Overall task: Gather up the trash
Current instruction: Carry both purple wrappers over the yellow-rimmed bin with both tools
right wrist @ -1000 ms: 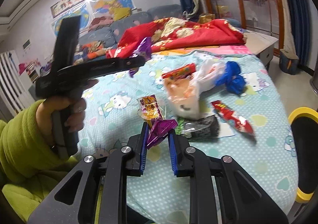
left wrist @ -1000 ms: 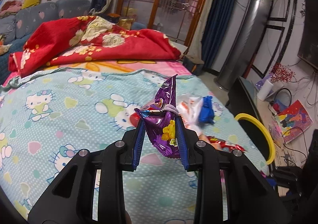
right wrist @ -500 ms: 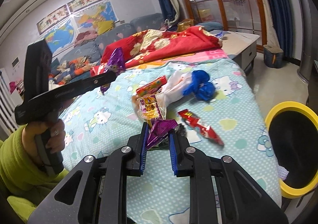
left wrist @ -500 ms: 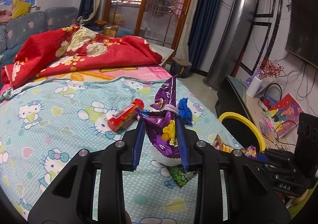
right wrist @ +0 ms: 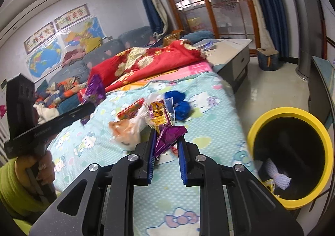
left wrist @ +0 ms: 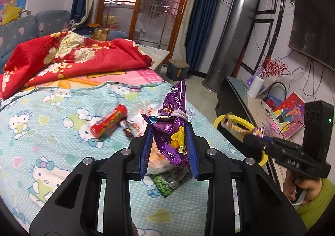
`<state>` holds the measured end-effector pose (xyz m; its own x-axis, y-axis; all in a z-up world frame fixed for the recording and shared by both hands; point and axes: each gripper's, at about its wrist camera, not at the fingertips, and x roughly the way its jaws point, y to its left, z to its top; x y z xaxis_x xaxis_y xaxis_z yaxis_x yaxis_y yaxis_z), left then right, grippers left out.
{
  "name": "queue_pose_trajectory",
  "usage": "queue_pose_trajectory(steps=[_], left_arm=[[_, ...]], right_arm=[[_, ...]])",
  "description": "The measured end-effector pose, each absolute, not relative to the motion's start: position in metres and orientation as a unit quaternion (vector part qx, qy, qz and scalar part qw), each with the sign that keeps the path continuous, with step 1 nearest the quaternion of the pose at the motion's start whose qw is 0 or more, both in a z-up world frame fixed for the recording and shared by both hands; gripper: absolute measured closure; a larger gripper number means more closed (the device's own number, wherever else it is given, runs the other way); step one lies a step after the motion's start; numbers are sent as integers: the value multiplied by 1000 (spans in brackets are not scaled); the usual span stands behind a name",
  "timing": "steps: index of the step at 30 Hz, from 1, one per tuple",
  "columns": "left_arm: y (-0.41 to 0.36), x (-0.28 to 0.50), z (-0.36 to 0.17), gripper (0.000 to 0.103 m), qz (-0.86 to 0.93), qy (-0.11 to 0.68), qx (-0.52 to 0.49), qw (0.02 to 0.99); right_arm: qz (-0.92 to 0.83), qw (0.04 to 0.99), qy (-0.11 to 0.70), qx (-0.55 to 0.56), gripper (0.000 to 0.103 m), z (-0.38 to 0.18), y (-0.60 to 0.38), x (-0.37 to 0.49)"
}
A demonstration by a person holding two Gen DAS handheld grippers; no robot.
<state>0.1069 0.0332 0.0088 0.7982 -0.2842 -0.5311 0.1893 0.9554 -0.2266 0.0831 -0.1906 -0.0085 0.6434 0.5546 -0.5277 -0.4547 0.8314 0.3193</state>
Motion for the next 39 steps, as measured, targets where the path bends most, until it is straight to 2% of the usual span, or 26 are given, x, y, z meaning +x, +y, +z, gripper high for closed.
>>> queue_pose_trajectory(steps=[39], left_arm=[[-84, 122, -1, 79, -236, 308, -32, 921]], right_arm=[[123, 942, 283, 130, 84, -10, -302, 110]])
